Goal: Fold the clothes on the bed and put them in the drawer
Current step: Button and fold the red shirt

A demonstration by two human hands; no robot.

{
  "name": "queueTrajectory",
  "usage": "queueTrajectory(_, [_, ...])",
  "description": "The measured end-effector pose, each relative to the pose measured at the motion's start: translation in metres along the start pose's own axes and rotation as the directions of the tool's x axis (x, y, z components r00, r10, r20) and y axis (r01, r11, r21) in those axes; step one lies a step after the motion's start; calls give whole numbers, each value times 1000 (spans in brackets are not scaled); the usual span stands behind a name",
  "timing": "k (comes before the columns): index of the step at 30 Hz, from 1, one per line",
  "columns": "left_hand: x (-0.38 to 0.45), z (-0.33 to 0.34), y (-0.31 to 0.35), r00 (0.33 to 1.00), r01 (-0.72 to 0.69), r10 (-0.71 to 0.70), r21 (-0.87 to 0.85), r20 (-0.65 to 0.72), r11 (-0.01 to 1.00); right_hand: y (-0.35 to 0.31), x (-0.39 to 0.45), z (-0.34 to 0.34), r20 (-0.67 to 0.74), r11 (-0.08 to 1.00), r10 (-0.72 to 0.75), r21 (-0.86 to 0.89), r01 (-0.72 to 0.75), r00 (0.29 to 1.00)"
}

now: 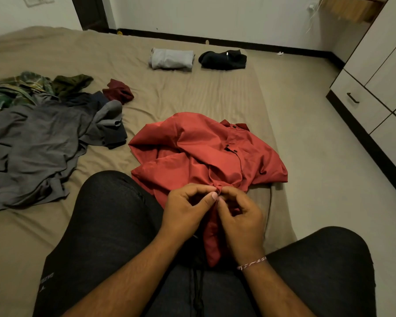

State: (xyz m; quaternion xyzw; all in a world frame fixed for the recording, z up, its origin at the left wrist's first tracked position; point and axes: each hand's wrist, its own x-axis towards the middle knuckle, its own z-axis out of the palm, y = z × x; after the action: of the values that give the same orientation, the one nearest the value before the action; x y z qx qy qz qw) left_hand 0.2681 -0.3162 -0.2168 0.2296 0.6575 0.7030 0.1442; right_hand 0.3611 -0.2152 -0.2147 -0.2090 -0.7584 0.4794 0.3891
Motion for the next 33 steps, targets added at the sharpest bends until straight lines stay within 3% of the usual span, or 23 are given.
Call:
queueTrajectory(3, [-1,1,-4,1000,-31,31,98,0,995,3,2,-2,16,977,-148,-154,149,989])
queueTrajectory(6, [0,1,-5,1000,-13,15,88,-21,996,4,3,1,42,963,-170,-205,175,985])
queueTrajectory(8, [0,3,-1,997,64,-65,-36,-33,997,3,4,4,32,983,-108,-145,112,994])
queueTrajectory(12, [1,5,2,977,208,-213,-219,-1,953,6,7,4,43,983,106,147,-111,993])
queueTrajectory(16, [3,3,-1,957,286,-289,-307,38,908,7,7,5,94,968,114,214,-132,989])
queueTrajectory(24, [4,0,-1,940,338,-334,-296,66,893,7,7,3,99,996,13,85,-22,995])
queueTrajectory(28, [4,0,-1,933,357,-352,-281,70,891,6,9,-3,114,980,-147,-119,160,983])
queueTrajectory(33, [4,-2,5,963,269,-269,-43,10,962,9,9,-4,158,945,-196,-235,230,968])
